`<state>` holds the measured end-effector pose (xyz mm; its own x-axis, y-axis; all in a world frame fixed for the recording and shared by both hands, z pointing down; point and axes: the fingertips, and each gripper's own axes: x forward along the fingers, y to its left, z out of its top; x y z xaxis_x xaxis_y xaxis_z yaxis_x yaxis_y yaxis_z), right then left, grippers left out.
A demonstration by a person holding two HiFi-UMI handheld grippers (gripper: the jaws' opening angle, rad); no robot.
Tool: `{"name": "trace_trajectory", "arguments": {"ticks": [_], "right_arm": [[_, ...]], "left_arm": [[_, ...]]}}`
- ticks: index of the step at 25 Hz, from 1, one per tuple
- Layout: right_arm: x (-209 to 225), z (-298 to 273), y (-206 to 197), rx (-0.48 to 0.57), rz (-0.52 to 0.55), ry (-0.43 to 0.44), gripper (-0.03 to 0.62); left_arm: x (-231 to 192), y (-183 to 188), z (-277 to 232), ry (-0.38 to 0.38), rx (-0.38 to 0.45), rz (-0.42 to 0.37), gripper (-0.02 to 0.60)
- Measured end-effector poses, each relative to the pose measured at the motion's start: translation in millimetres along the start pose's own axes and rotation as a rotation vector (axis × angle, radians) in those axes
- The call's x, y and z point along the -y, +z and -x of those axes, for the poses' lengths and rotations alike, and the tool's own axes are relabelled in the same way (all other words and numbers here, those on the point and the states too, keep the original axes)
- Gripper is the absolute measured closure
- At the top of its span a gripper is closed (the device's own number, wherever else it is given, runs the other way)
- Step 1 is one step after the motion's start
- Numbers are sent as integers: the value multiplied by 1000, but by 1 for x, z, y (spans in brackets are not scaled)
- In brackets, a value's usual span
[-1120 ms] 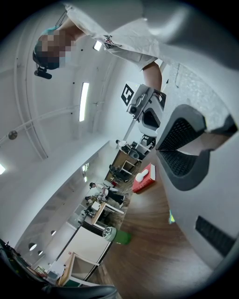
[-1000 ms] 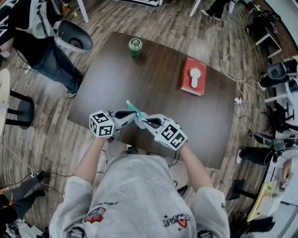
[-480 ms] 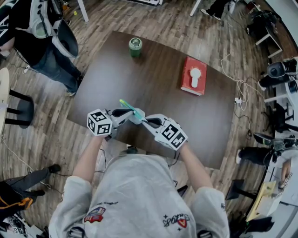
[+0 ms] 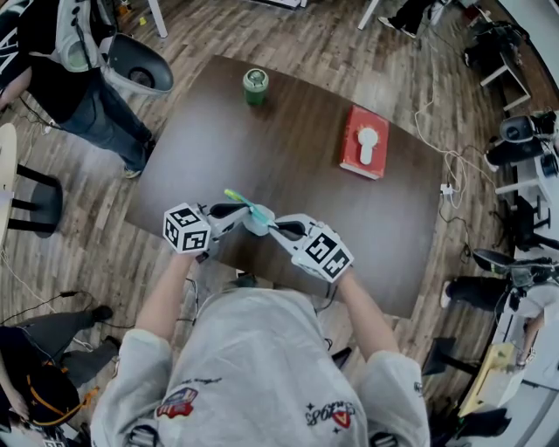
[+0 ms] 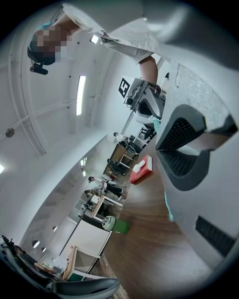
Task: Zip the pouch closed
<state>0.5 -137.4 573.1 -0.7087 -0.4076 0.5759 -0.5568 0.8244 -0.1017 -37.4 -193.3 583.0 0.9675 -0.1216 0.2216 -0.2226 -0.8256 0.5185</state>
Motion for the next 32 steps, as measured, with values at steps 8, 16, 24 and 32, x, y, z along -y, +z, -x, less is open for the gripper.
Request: {"name": "trace_trajectory", "arguments": {"ticks": [8, 16, 24, 32], "right_arm": [[1, 4, -2, 7, -7, -5, 583], [1, 10, -3, 10, -10, -8, 583], [3, 16, -8, 12, -26, -13, 583], [6, 21, -12, 10, -37, -23, 583]], "left_arm": [[-6, -1, 2, 14, -2, 8, 577], [-4, -1, -4, 23, -4, 7, 577], [-13, -1, 0, 49, -5, 8, 577], [-23, -5, 8, 70, -4, 23, 577]]}}
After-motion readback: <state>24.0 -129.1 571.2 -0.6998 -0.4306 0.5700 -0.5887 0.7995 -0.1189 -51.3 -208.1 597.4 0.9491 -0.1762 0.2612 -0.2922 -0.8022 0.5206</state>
